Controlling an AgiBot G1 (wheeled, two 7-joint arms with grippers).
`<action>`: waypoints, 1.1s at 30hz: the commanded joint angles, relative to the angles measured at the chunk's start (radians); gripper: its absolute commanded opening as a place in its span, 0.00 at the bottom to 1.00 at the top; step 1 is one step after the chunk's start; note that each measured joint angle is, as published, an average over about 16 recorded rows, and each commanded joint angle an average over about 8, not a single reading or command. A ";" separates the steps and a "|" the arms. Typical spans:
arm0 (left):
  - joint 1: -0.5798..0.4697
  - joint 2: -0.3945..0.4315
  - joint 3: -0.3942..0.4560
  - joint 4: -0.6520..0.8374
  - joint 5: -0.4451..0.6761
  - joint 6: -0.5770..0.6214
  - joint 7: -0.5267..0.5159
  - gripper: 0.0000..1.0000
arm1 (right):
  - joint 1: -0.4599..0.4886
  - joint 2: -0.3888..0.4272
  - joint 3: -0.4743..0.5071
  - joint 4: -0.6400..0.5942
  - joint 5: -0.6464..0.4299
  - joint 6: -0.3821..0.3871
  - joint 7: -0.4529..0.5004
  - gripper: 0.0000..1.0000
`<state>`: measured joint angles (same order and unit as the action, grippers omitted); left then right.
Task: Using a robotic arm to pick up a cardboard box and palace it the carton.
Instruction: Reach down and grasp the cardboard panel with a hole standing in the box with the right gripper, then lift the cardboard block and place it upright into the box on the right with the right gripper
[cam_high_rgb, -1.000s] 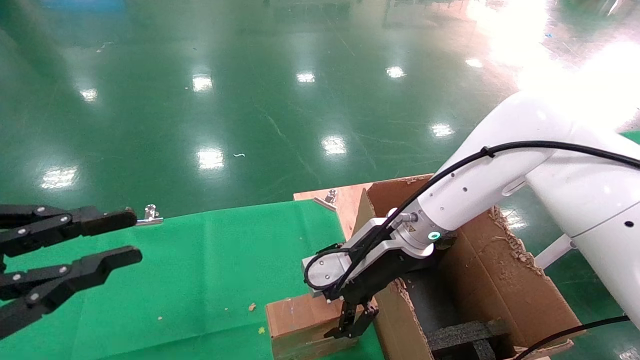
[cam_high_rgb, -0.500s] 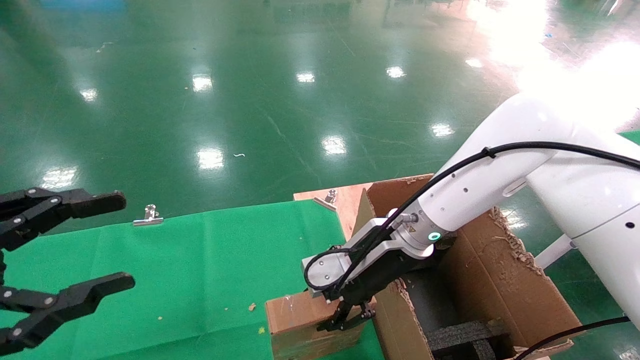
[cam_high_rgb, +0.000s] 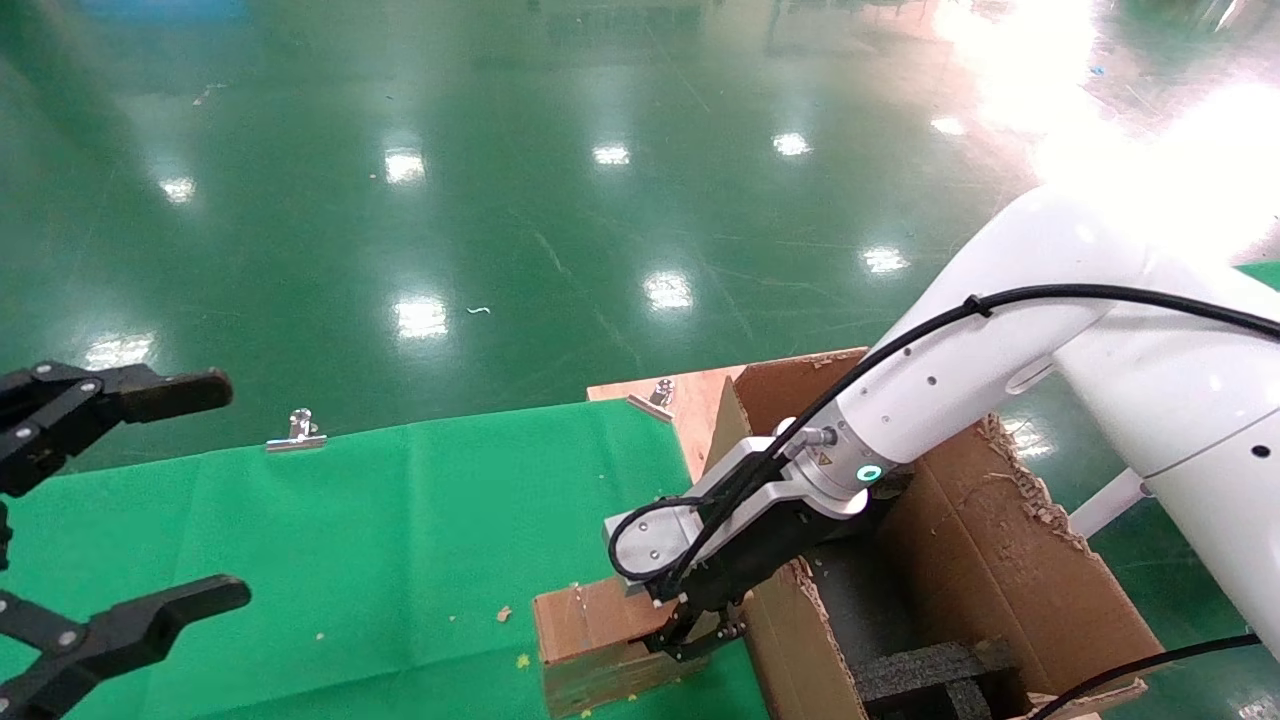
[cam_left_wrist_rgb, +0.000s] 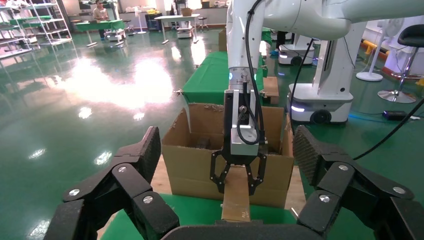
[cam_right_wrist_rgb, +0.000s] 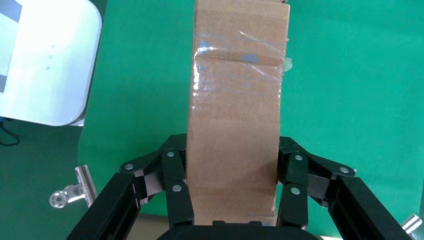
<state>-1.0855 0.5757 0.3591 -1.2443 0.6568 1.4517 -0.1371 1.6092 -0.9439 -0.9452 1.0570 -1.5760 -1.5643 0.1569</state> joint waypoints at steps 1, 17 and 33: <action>0.000 0.000 0.000 0.000 0.000 0.000 0.000 1.00 | -0.003 0.000 -0.003 0.002 -0.001 0.001 0.000 0.00; 0.000 0.000 0.000 0.000 0.000 0.000 0.000 1.00 | 0.322 0.040 0.081 -0.174 0.053 0.007 -0.007 0.00; 0.000 0.000 0.000 0.000 0.000 0.000 0.000 1.00 | 0.500 0.314 -0.009 -0.115 -0.128 -0.014 0.158 0.00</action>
<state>-1.0855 0.5757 0.3593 -1.2443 0.6568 1.4517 -0.1370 2.0970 -0.6349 -0.9480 0.9429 -1.6823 -1.5747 0.3130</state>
